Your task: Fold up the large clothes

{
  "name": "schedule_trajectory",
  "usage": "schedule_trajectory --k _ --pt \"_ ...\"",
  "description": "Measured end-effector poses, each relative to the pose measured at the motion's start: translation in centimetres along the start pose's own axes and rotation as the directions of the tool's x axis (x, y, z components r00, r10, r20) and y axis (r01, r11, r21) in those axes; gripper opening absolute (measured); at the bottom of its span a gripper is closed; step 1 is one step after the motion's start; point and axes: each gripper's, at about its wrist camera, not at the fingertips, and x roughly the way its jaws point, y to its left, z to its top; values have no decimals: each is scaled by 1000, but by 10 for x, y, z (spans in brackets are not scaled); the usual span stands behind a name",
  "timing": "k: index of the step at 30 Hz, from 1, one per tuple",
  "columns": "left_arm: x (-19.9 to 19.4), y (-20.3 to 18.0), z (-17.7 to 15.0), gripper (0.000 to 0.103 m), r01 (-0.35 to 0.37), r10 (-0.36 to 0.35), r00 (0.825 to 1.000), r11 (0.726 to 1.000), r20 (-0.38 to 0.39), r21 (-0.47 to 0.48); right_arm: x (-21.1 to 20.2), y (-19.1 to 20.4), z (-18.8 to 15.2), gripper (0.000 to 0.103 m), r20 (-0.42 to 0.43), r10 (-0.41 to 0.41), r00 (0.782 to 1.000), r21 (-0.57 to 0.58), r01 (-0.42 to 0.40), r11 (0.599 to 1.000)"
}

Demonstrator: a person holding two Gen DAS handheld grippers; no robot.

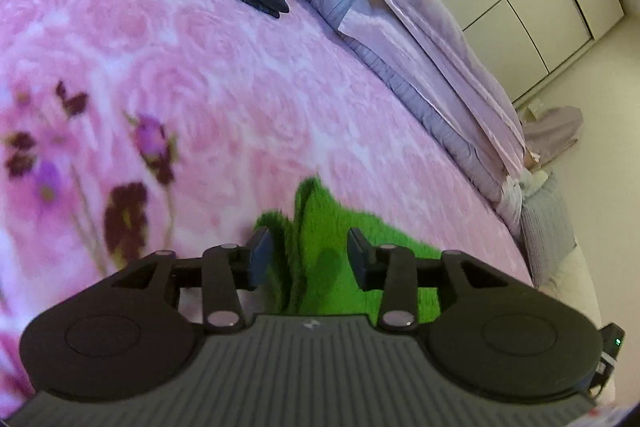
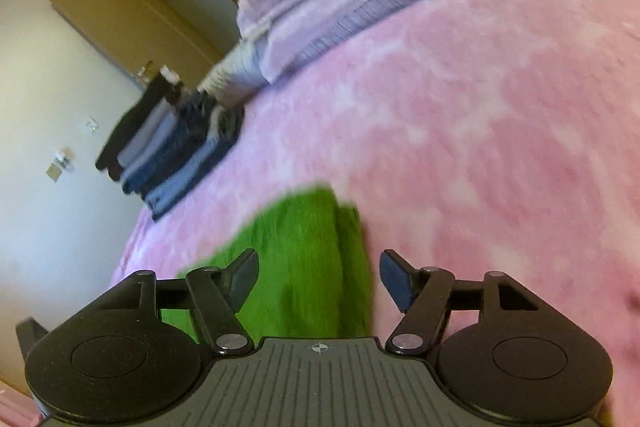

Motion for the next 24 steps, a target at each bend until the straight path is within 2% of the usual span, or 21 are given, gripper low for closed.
schedule_trajectory --k 2,3,4,5,6,8,9,11,13,14,15,17,19,22,23,24 --pt "12 -1 6 35 -4 4 1000 1000 -16 -2 21 -1 11 64 -8 2 1000 6 -1 1000" --pt "18 -2 7 33 -4 4 1000 1000 -22 2 33 -4 14 57 -17 9 1000 12 -9 1000" --pt "23 -4 8 20 6 -6 1000 1000 -27 12 40 -6 14 41 -25 14 1000 16 -14 1000" --pt "26 -6 9 12 10 -9 1000 999 -22 31 51 -6 15 11 -42 50 998 18 -49 999" --pt "26 -9 9 9 7 -7 1000 998 -11 54 46 -11 11 10 -34 64 997 17 -64 998" --pt "26 -12 6 8 -18 15 1000 995 27 100 44 -6 8 10 41 107 993 -18 -106 994" --pt "27 -10 3 8 -37 33 999 993 42 115 45 -5 6 9 59 100 993 -32 -99 995" --pt "33 -5 -6 10 -77 70 996 988 58 130 61 -9 0 9 2 -26 1000 -57 26 998" --pt "36 -3 -9 12 -108 100 993 986 67 130 65 -7 -4 10 -6 -62 998 -100 61 993" --pt "35 -5 -9 13 -117 108 992 984 67 136 64 -2 -1 15 -14 -79 997 -109 77 991" --pt "32 -8 -7 17 -131 122 990 981 68 143 60 4 1 28 -14 -107 994 -120 105 987" --pt "19 -17 -5 19 -183 169 981 969 98 166 45 24 1 34 25 -224 974 -206 224 953" --pt "-1 -26 -5 19 -227 198 968 953 151 201 22 46 -10 34 116 -277 954 -315 300 901" --pt "-32 -48 -20 19 -218 176 969 940 173 264 -13 74 -36 33 161 -244 956 -447 292 845" --pt "-39 -56 -29 19 -208 164 972 931 166 298 -20 81 -47 29 158 -237 959 -476 284 832" --pt "-44 -65 -40 19 -204 157 974 920 161 334 -27 88 -59 20 151 -225 962 -504 271 820"
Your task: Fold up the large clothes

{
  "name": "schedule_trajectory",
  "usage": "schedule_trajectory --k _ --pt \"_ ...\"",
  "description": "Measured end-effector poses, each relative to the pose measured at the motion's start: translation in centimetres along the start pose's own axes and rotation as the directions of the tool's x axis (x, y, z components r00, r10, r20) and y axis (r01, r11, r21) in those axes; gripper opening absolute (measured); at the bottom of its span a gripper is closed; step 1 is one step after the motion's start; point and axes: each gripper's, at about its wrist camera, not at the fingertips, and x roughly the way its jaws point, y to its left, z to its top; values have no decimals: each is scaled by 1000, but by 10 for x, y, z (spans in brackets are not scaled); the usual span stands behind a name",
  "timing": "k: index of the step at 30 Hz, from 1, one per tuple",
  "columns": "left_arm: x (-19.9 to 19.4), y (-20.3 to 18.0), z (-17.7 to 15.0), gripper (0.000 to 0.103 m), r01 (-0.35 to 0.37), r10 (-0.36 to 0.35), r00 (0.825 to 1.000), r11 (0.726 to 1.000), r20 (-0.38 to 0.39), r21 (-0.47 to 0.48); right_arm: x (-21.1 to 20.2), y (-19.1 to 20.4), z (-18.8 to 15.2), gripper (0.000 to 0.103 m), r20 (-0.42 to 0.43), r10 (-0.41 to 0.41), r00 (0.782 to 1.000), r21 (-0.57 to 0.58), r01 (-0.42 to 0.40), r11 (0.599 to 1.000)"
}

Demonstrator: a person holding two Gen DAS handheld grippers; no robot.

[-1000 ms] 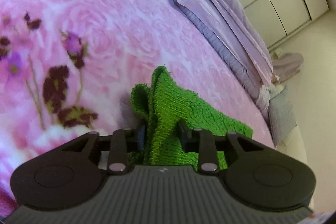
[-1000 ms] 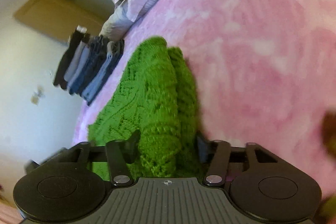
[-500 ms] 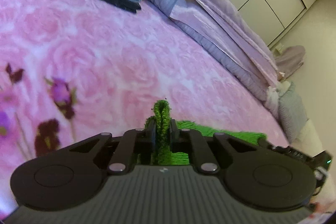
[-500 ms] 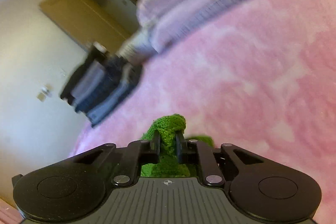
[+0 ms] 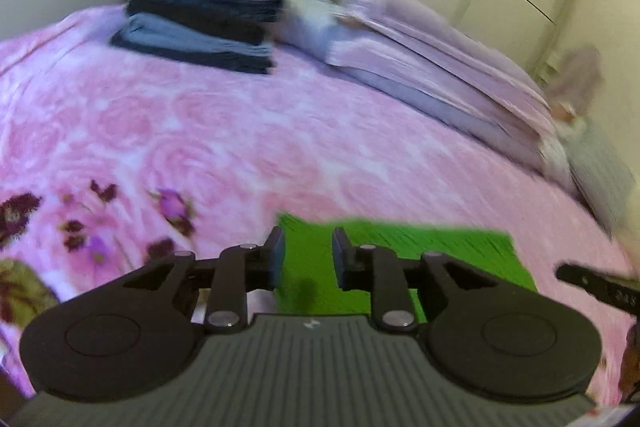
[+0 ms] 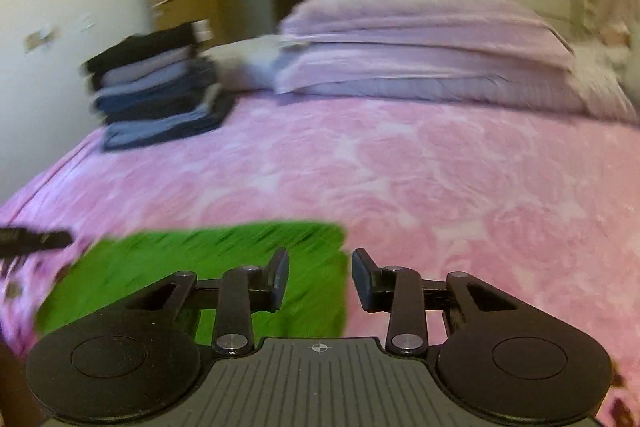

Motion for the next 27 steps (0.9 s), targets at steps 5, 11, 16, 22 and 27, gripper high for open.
schedule_trajectory --k 5,11,16,22,27 --pt "-2 -37 -40 19 -7 17 997 991 -74 133 5 39 -38 17 -75 6 997 -97 -14 995" --pt "11 -56 -46 21 -92 110 991 970 -73 224 32 40 -51 17 -124 -45 991 -110 32 993" --pt "-20 -63 -41 25 -79 101 989 977 -106 196 -8 44 -45 59 -110 -45 993 -52 40 998" --pt "-65 -77 -56 44 -80 108 985 977 -138 200 -61 50 -59 69 -118 11 993 32 -7 999" --pt "-93 -89 -71 47 -71 108 982 971 -154 229 -90 58 -69 69 -129 0 992 31 4 1000"
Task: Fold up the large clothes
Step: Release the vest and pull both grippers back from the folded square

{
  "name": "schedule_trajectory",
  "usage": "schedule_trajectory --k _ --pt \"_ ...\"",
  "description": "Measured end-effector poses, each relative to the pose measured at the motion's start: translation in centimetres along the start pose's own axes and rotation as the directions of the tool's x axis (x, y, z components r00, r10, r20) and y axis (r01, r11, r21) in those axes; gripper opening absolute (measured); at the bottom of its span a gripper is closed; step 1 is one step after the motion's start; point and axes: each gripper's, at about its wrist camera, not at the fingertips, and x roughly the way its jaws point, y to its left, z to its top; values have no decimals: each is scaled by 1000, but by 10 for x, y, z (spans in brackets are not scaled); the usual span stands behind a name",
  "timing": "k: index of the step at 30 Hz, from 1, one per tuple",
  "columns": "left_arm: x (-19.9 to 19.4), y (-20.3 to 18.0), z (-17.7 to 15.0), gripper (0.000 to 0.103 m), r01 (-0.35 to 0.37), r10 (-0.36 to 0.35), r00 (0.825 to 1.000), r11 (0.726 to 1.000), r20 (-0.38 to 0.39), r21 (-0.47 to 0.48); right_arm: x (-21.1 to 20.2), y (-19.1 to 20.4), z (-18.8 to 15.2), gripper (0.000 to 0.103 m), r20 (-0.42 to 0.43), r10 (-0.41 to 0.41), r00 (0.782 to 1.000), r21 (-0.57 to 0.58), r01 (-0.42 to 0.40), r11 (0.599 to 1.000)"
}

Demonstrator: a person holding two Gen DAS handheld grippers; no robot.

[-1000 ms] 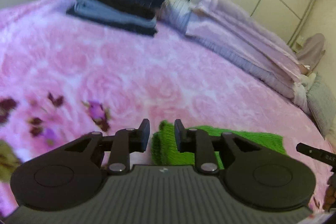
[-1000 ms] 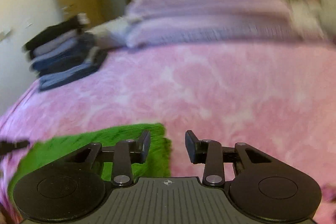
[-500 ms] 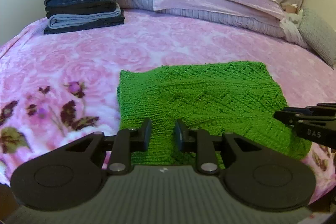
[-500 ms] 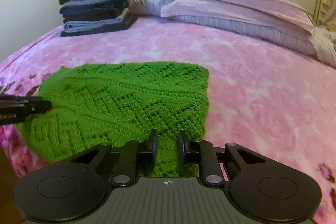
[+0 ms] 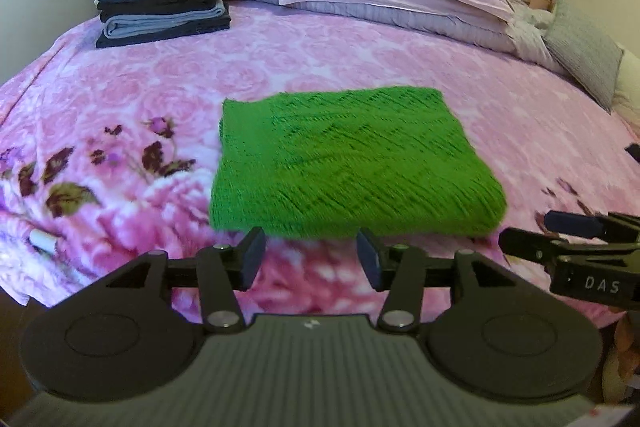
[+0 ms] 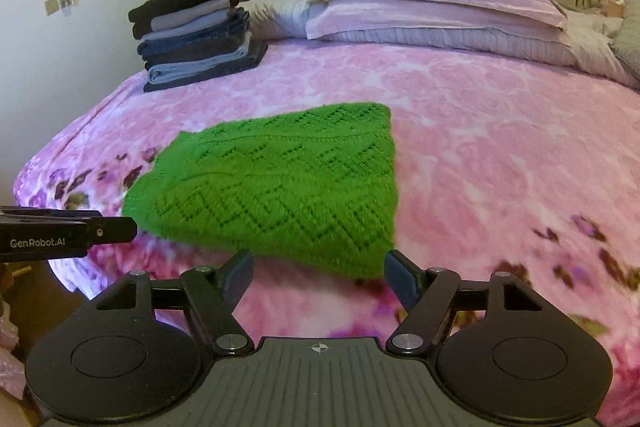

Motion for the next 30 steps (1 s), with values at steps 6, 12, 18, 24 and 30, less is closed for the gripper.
schedule_trajectory --k 6,12,18,24,30 --pt "-32 -17 -13 47 -8 7 1000 1000 28 29 -28 4 -10 69 24 -9 1000 9 8 1000" --pt "-65 -30 -21 49 -13 10 997 999 73 45 -58 13 -18 69 55 -9 998 -21 10 1000" --pt "-84 -35 -25 51 -34 29 995 998 98 56 -75 19 -23 69 75 2 997 -40 1 999" --pt "-91 -36 -24 52 -55 49 993 997 110 51 -79 21 -20 69 85 26 996 -62 -21 998" --pt "-82 -31 -23 53 -64 58 994 996 93 58 -66 23 -14 69 78 28 997 -66 -23 998"
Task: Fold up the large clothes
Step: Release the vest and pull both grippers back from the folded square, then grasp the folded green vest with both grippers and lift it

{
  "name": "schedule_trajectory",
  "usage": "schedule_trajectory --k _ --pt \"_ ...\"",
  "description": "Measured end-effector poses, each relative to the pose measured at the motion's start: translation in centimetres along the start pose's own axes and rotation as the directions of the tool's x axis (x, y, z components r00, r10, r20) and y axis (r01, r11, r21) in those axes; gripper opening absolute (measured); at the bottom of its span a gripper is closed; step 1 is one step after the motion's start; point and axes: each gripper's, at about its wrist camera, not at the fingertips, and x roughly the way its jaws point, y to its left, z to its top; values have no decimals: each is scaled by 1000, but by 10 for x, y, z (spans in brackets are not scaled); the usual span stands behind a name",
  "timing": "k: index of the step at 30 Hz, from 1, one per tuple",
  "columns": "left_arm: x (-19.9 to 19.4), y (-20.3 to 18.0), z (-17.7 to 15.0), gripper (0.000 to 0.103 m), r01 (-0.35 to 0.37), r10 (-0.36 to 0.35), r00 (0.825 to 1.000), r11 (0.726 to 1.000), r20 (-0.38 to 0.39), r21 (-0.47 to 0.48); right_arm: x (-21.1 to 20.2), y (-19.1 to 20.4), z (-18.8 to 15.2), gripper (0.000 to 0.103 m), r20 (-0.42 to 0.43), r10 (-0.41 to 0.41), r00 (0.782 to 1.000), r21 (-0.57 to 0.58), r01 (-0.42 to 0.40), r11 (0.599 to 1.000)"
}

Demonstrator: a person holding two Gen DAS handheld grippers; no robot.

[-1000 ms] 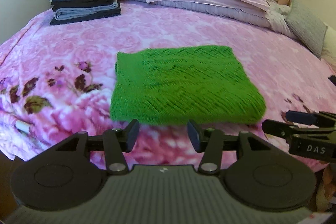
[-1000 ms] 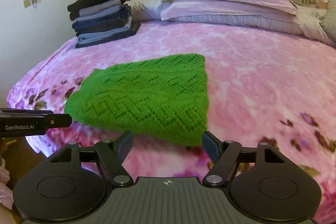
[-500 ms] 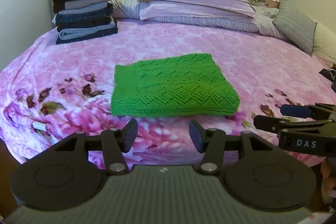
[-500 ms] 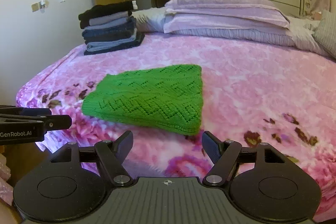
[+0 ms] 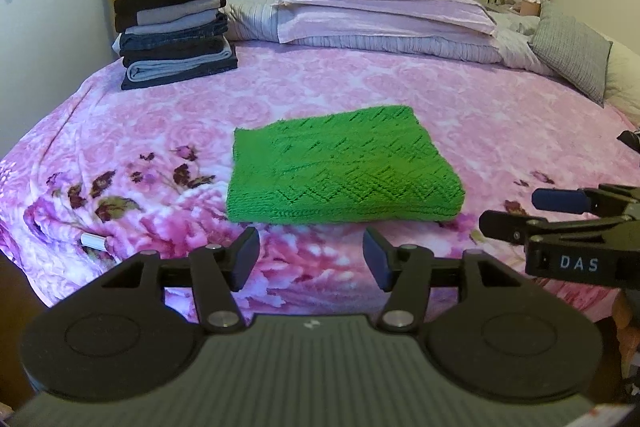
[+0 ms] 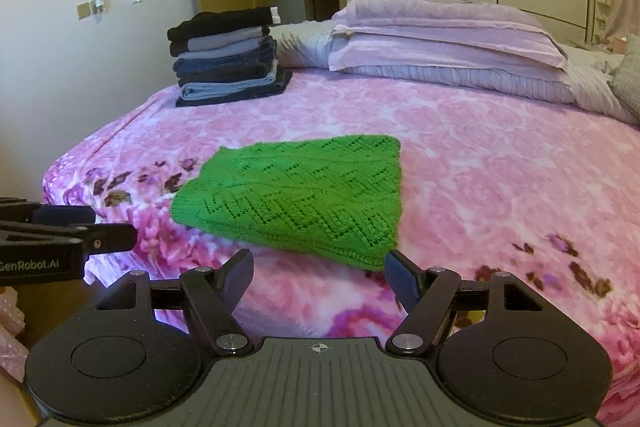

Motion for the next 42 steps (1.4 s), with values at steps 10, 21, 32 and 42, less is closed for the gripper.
schedule_trajectory --k 10,21,32,42 --pt "27 10 9 57 41 -41 999 999 -26 3 23 2 4 69 -42 -19 999 9 19 1000" --pt "64 35 22 59 93 -96 994 994 -46 -51 49 -16 11 69 -84 -56 995 25 58 998" --pt "157 139 36 66 223 -278 957 892 -86 -394 95 -129 26 73 -16 128 992 468 -105 878" --pt "252 175 24 66 293 -447 887 735 -112 -611 185 -175 18 77 -90 297 951 687 -156 710"
